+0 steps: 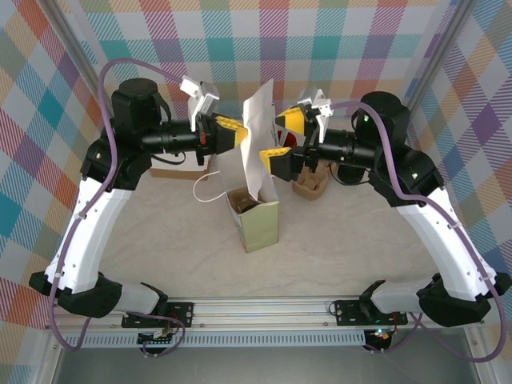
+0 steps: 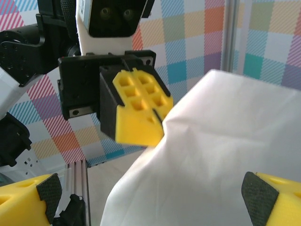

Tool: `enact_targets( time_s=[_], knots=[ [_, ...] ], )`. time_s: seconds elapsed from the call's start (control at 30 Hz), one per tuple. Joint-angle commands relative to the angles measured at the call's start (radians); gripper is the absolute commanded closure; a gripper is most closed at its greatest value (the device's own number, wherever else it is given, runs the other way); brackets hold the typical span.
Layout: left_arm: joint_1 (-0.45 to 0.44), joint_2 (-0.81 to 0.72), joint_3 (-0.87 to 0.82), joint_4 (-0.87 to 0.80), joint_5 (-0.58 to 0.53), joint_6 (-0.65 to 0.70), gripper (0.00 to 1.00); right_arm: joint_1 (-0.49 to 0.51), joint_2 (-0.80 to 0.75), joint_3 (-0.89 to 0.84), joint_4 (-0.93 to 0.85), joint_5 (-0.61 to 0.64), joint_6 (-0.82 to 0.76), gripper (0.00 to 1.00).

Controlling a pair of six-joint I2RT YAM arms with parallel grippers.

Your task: Pack the takeout coffee

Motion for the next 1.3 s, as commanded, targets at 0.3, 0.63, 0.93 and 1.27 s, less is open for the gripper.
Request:
enact_targets(
  time_s=[0.3, 0.63, 0.93, 1.27],
  knots=[
    [-0.072, 0.004, 0.020, 0.060, 0.039, 0.029, 1.00, 0.019, 0.042, -0.073, 0.134, -0.073, -0.078, 0.00],
    [-0.084, 0.018, 0.047, 0.064, 0.009, 0.029, 1.00, 0.024, 0.030, -0.145, 0.106, -0.084, -0.058, 0.22],
    [-0.085, 0.011, 0.043, 0.037, -0.038, 0.045, 0.99, 0.025, -0.019, -0.188, 0.075, -0.017, -0.059, 0.83],
    [-0.086, -0.146, -0.114, 0.088, -0.253, 0.017, 0.31, 0.025, 0.015, -0.101, -0.063, 0.080, -0.052, 1.00]
  ],
)
